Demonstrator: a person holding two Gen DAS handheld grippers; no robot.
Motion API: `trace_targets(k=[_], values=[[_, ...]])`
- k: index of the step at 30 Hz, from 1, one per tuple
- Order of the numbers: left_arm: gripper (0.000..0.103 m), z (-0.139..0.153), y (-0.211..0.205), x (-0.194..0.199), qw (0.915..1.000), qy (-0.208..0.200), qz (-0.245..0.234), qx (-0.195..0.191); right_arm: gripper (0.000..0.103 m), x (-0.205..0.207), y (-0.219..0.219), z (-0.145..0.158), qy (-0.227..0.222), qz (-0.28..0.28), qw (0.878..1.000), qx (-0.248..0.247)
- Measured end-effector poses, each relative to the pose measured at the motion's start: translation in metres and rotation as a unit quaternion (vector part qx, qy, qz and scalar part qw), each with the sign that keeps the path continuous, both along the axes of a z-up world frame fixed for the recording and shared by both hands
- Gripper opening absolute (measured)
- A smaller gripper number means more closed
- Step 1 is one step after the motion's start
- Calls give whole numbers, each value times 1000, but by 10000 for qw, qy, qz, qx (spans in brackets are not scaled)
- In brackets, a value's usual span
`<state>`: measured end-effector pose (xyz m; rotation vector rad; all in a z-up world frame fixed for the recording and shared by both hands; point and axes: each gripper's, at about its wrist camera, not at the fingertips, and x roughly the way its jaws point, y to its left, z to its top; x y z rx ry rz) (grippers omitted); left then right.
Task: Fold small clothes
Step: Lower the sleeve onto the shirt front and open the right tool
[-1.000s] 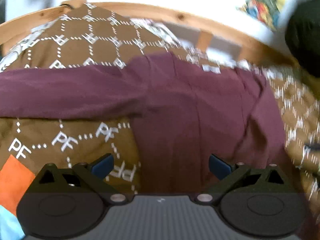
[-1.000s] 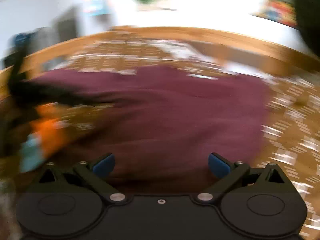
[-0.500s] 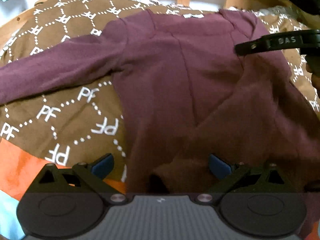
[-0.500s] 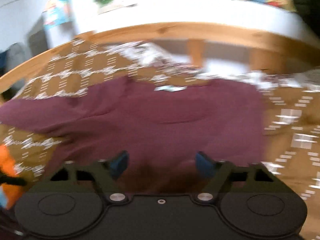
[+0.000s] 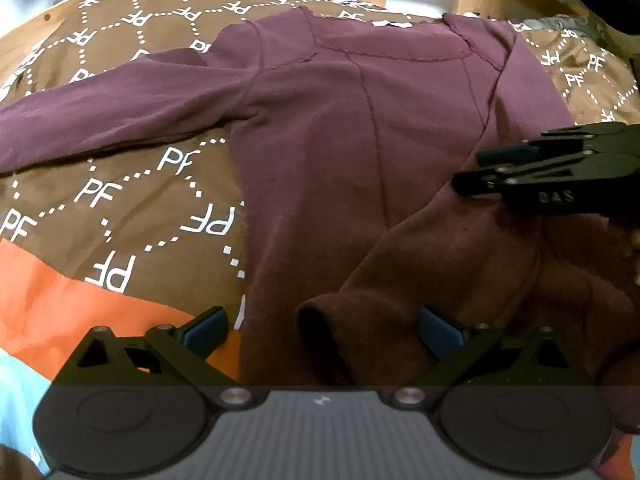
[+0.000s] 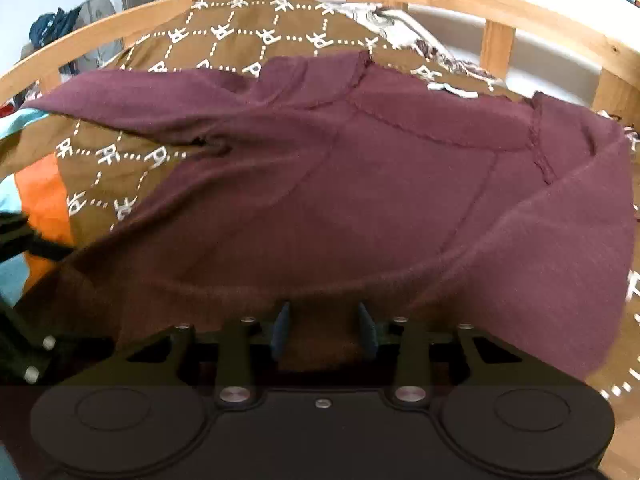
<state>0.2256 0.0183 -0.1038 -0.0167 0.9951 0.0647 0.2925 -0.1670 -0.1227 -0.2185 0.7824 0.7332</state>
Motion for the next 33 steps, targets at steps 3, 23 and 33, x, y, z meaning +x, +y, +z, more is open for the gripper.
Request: trace_targets(k=[3,23,33], values=[[102,0,0,-1,10000,-53,10,-2,55,6,2,-2,103,-41,9990,424],[102,3,10,-9,9947,-159,934,399,68,-18,-9,-1,-1034,-324,9887,-1033],[102,3,11,-14,9940,-140,1042,287,74,-29,-72,40,-1581,-1339,9740,-915]])
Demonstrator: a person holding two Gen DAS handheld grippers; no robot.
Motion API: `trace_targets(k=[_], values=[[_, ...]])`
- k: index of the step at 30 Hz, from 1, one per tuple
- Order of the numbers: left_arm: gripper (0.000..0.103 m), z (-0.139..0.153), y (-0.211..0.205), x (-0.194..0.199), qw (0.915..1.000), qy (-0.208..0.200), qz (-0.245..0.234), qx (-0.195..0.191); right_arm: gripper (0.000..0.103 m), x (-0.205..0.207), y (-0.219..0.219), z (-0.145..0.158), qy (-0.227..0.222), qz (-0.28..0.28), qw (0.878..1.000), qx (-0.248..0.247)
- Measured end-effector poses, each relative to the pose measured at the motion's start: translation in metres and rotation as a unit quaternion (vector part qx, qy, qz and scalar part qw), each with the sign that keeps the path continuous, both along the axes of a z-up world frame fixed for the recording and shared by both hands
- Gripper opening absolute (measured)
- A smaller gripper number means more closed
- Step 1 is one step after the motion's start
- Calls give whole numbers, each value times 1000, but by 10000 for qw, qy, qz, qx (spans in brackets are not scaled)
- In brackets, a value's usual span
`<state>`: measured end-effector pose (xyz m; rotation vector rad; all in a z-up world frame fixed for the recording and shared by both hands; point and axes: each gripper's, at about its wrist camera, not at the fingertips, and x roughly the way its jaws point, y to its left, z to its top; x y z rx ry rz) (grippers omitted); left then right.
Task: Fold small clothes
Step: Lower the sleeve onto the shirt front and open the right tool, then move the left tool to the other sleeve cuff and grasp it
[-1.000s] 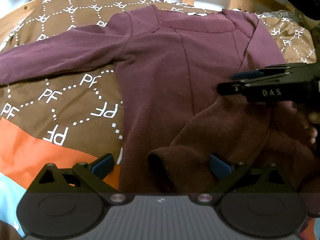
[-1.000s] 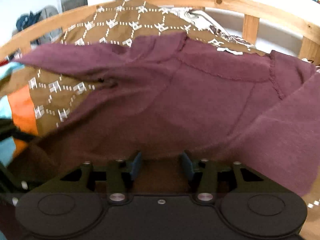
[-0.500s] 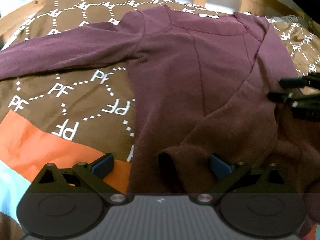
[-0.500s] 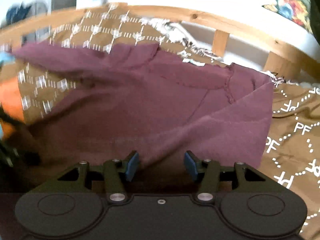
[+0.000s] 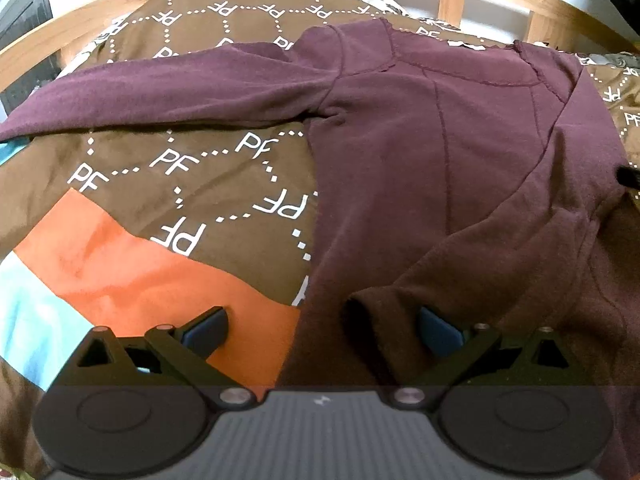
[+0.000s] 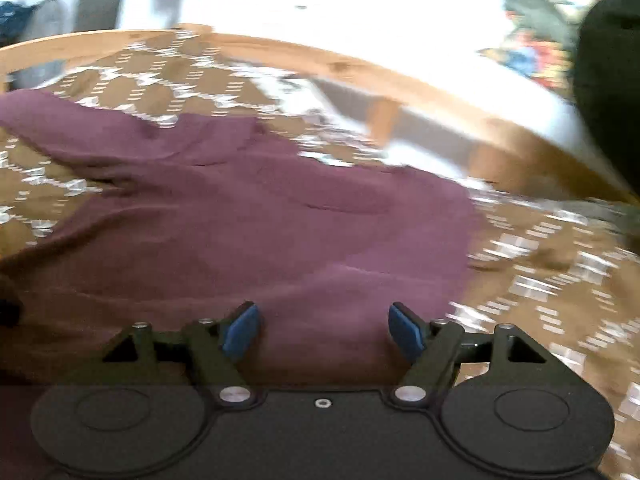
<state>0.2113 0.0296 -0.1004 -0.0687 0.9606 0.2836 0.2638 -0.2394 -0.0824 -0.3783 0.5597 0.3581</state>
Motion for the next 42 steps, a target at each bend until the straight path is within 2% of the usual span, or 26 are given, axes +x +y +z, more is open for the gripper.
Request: trace_targets(k=[5,8,10,12,13,14,15,16,18,19,20,21,24,26,30,31,34,35,36,37,39,42], values=[[102,-1,-1,5,10000,-41,43,41,75,-2,-14,-25,38,-456,9948,-912],[102,0,-4,7,9998,-60,109,153,83,5,0,-46,-336,-434,9884,-1417],[102,1,-6,5,9997,-80,163,162,84,14,10,-54,-705,-347,9825,-1691],[102,3,-6,2,9997,-100,180,117,91,22,12,-57,-930,-370,9793,-1760],[102,4,-6,0,9997,-122,178,88,91,28,11,-57,-1019,-493,9785,-1723],[102,4,-6,-3,9997,-141,183,73,86,30,8,-55,-1090,-629,9788,-1615],[102,5,-5,-5,9997,-153,198,55,76,32,3,-52,-1176,-749,9797,-1443],[102,6,-6,-7,9997,-162,199,9,70,31,0,-49,-1268,-865,9795,-1307],[102,7,-7,-9,9996,-218,131,-94,40,26,-5,-44,-1394,-889,9790,-1194],[102,8,-8,-10,9996,-242,80,-102,32,21,-9,-41,-1470,-857,9791,-1115],[102,8,-11,-10,9996,-270,13,-86,14,16,-12,-39,-1542,-850,9785,-1073],[102,8,-14,-9,9996,-286,-67,-59,6,11,-15,-35,-1569,-836,9789,-1010],[102,6,-23,-6,9996,-225,-190,40,0,3,-22,-28,-1475,-802,9820,-863],[102,4,-27,-5,9997,-160,-175,80,0,4,-28,-29,-1326,-905,9837,-808],[102,1,-29,-8,9999,-41,-62,93,0,19,-53,-31,-857,-1730,9799,-511],[102,1,-29,-9,9999,-38,-65,77,0,23,-59,-33,-672,-1756,9809,-497],[102,1,-28,-9,9999,-25,-99,126,0,17,-60,-32,-507,-1492,9869,-343],[102,1,-28,-9,9999,-12,-106,136,5,14,-58,-30,-468,-1365,9891,-309],[102,1,-27,-8,9998,14,-112,136,16,9,-53,-28,-510,-1253,9904,-277],[102,1,-26,-8,9998,34,-116,127,21,6,-51,-25,-571,-1149,9915,-222],[102,0,-22,-10,9999,49,-92,111,46,3,-42,-19,-640,-948,9934,-88],[103,-2,-16,-13,10000,69,15,51,63,5,-25,-14,-641,-609,9961,55]])
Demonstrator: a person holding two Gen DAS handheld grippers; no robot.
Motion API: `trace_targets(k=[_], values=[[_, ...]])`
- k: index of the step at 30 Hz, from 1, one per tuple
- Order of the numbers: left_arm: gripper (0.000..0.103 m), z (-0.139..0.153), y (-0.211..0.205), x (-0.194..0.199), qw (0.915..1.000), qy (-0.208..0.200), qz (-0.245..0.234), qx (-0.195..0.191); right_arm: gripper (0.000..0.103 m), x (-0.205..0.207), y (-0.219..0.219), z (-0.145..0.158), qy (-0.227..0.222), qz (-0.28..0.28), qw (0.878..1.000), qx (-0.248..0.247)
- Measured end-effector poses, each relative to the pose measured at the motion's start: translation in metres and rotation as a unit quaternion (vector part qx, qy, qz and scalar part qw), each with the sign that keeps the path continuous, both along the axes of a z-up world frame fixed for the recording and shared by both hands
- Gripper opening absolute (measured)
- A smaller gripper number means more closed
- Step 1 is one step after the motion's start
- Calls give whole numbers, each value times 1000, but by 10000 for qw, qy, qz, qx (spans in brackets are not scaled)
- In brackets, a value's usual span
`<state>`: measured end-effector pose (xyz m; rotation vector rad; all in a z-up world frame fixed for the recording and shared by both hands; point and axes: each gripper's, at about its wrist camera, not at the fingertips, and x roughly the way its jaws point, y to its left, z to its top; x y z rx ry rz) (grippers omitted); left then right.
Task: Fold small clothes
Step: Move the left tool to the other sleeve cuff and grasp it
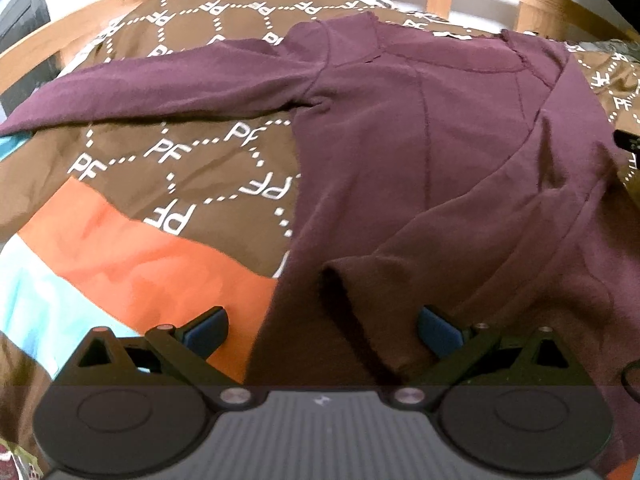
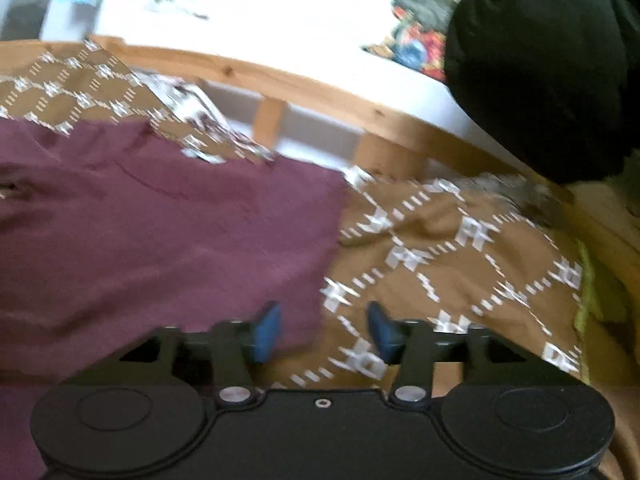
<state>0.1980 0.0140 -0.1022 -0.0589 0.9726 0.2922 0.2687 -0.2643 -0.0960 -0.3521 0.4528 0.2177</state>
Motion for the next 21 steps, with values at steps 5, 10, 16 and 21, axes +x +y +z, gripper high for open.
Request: trace_targets(k=[5,10,16,21], values=[[102,9,13,-14,9990,-193,386,-139,76,24,23,-28,622,187,9938,-897],[102,36,41,-25,9949,-738,688,63,84,23,16,-24,638,74,9957,-671],[102,78,114,-12,9744,-1395,1636,654,98,7,11,0,287,289,9989,-233],[102,105,188,-30,9338,-2151,2855,160,102,-9,16,21,204,455,9987,128]])
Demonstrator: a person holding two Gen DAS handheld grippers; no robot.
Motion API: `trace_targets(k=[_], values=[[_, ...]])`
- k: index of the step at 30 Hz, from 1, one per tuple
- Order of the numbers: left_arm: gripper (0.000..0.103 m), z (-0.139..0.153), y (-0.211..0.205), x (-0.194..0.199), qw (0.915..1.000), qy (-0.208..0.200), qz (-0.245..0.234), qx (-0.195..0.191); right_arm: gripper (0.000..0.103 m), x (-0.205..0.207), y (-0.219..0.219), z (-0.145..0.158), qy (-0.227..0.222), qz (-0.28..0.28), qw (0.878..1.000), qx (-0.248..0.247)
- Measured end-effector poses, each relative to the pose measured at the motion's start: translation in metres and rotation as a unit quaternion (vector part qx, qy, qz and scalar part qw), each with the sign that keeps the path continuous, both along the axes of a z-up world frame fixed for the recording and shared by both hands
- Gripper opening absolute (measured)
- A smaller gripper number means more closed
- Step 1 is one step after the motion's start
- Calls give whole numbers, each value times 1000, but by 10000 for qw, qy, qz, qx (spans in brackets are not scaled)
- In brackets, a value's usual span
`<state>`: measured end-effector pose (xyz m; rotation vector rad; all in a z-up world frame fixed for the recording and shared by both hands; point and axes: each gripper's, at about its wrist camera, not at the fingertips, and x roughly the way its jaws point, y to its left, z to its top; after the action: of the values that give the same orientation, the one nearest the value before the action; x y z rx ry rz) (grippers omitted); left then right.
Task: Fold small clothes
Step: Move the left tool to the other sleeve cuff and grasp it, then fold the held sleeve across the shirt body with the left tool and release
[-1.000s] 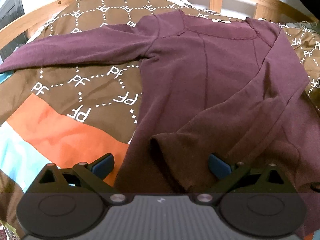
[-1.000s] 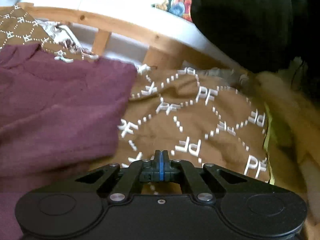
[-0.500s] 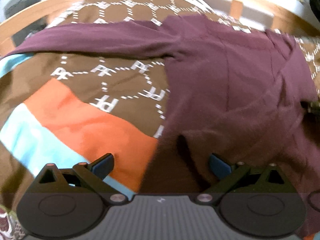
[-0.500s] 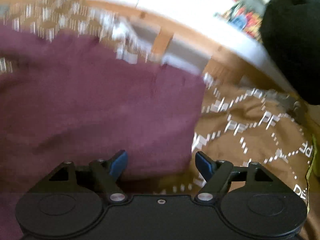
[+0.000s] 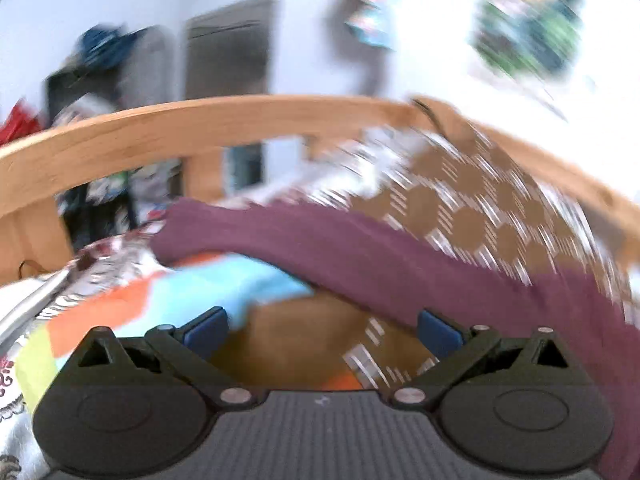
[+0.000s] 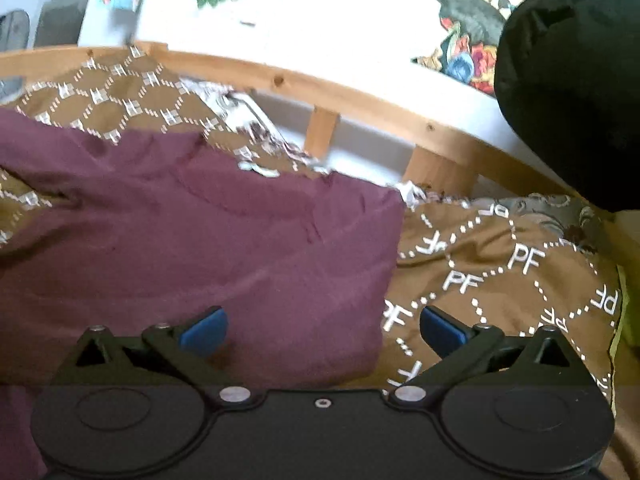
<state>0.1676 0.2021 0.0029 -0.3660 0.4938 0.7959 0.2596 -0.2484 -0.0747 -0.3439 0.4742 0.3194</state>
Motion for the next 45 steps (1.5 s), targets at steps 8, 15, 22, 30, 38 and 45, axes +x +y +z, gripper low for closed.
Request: trace_targets(k=[8,15,22,30,38,45], values=[[95,-5,55,22,9929,-647,137,-985,102,-10,19,6,101,342,9993,65],[22,-10,82,19,9829,-877,1337,-909,102,-21,14,15,78,376,9992,140],[4,6,54,27,9899,-1145,798,258,102,-38,2,9,123,464,9988,-91],[3,53,-13,68,9733,-1786,-924,1107,102,-43,-10,16,11,354,9994,-65],[3,81,-113,118,9184,-1866,-3312,1094,102,-41,-22,29,-198,90,9998,23],[3,42,-209,124,8421,-1284,-5078,1287,102,-45,-42,34,-262,-254,9993,-66]])
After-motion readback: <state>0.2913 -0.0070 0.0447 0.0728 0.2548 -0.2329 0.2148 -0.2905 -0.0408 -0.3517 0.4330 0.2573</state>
